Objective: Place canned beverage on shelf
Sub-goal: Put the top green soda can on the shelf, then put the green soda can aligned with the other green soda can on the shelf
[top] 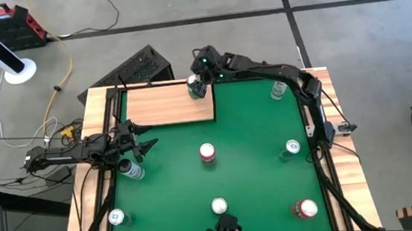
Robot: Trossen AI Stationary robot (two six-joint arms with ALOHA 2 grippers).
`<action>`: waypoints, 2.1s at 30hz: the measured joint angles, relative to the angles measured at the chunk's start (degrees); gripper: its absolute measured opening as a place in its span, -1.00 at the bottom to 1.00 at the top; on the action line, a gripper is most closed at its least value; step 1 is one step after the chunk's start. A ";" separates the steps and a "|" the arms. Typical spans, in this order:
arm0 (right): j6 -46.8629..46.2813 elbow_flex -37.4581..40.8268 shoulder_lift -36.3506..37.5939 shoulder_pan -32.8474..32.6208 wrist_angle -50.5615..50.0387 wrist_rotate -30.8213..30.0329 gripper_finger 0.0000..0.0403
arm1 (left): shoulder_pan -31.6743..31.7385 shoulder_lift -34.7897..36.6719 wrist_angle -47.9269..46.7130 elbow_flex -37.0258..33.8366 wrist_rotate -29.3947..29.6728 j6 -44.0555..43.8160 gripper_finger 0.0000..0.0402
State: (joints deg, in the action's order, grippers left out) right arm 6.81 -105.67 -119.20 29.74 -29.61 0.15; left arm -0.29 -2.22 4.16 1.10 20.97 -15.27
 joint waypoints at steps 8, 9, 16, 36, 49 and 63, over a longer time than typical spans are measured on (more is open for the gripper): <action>1.05 0.02 -0.04 0.52 0.00 -0.05 0.37 | -0.01 0.00 0.00 0.00 0.04 -0.44 0.65; 1.06 0.04 -0.04 0.64 0.00 -0.15 0.37 | 0.01 0.00 0.00 0.00 0.17 -0.46 0.65; 1.03 0.04 -0.07 0.85 0.04 -3.23 0.37 | 0.00 0.00 0.01 0.00 0.31 -0.61 0.65; 3.04 0.17 -0.22 0.76 -0.35 -3.50 0.69 | 0.00 0.00 0.02 0.00 0.35 -1.03 0.65; 4.24 -11.72 -0.22 -1.33 -7.34 -3.43 0.77 | 0.01 0.00 0.02 0.00 0.35 -1.70 0.65; 0.76 -24.27 0.32 -17.08 -32.88 14.67 0.77 | 0.01 0.02 0.02 0.00 -3.88 -1.26 0.65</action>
State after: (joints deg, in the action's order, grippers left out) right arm 7.57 -129.93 -118.88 12.67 -62.48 14.82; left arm -0.27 -2.20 4.19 1.10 17.09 -16.52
